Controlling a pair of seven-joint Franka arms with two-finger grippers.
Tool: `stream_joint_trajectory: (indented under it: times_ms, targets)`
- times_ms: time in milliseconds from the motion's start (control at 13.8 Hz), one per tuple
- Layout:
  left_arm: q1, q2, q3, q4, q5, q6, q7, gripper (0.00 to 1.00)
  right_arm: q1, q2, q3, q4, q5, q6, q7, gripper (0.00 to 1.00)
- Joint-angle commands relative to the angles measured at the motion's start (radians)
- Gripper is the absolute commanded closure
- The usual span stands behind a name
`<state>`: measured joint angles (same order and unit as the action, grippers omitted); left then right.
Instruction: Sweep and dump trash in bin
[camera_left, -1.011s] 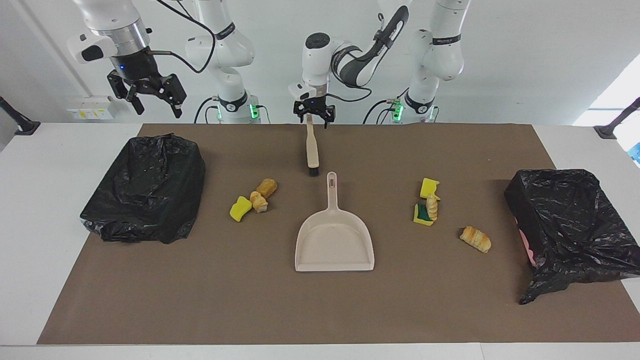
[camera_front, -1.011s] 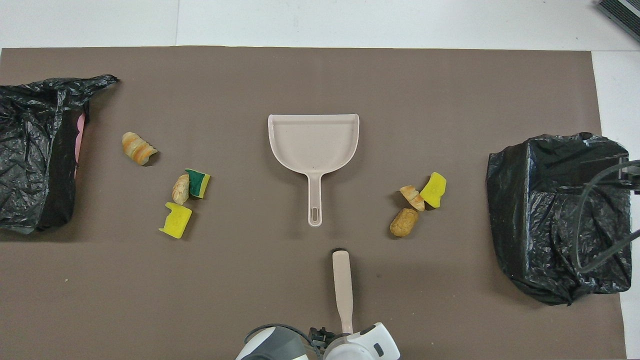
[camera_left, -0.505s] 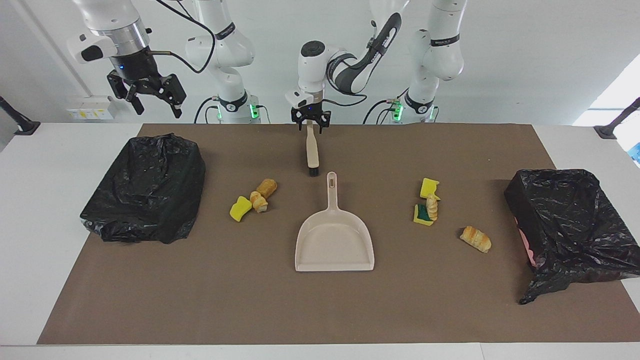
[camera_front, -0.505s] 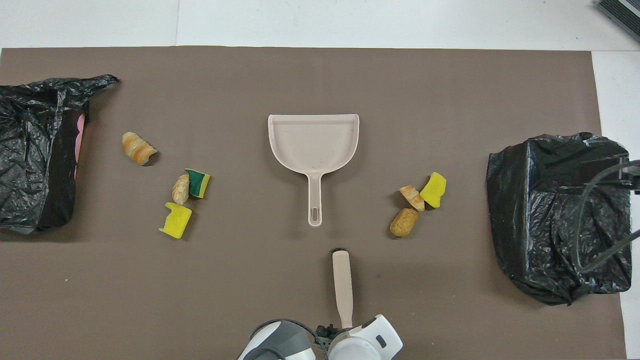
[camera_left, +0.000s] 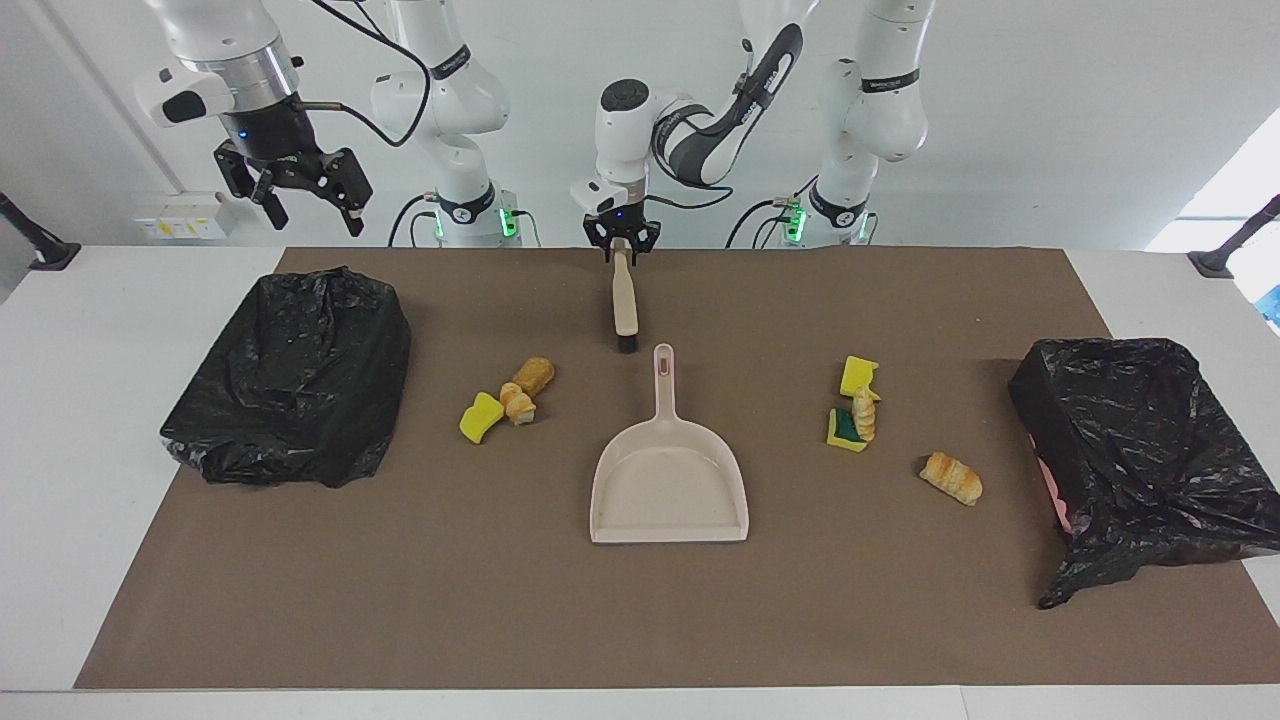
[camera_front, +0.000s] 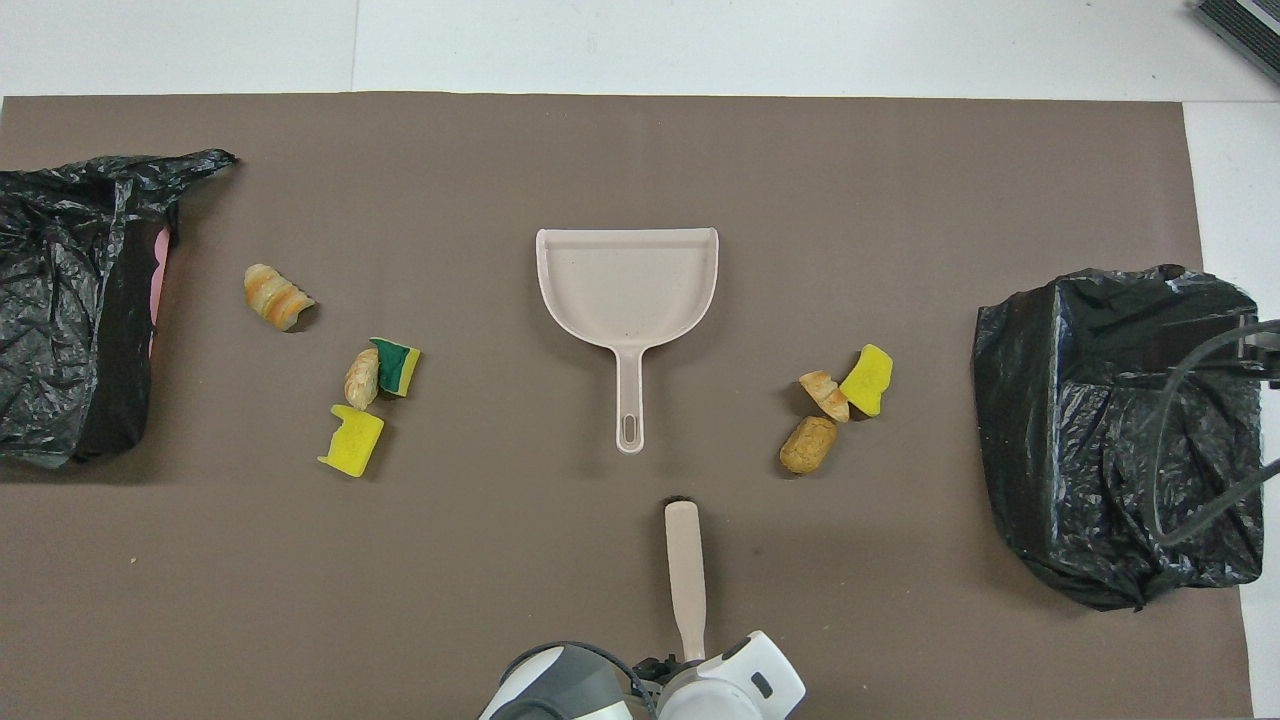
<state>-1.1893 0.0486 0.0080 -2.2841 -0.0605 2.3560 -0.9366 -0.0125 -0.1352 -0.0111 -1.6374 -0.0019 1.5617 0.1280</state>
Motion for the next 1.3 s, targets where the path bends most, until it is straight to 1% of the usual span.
stream_joint_trajectory:
  times_ms: [0,72,217,361,505,794,867,1228]
  targets:
    - [-0.020,-0.027,0.012,0.002,-0.001,-0.038,-0.037,0.97,-0.015,-0.012,0.003,-0.015,0.019,0.001,-0.021,0.00]
    - [-0.020,-0.026,0.012,0.002,-0.001,-0.038,-0.041,1.00,-0.015,-0.012,0.003,-0.015,0.017,0.001,-0.021,0.00]
    - [-0.018,-0.029,0.012,0.002,-0.001,-0.050,-0.039,1.00,-0.015,-0.012,0.003,-0.015,0.017,0.001,-0.021,0.00]
    - [-0.004,-0.059,0.015,0.003,-0.001,-0.082,-0.031,1.00,-0.015,-0.012,0.003,-0.015,0.017,0.001,-0.021,0.00]
    - [0.010,-0.105,0.021,0.012,0.001,-0.157,-0.025,1.00,-0.015,-0.012,0.003,-0.015,0.017,0.001,-0.021,0.00]
    - [0.056,-0.148,0.026,0.069,0.001,-0.299,0.045,1.00,-0.015,-0.012,0.003,-0.015,0.019,0.001,-0.019,0.00]
    - [0.078,-0.151,0.023,0.074,0.001,-0.307,0.068,1.00,-0.015,-0.012,0.003,-0.015,0.019,0.000,-0.021,0.00]
    - [0.117,-0.203,0.027,0.078,0.001,-0.334,0.094,1.00,-0.012,-0.009,0.007,-0.007,0.016,-0.003,-0.028,0.00]
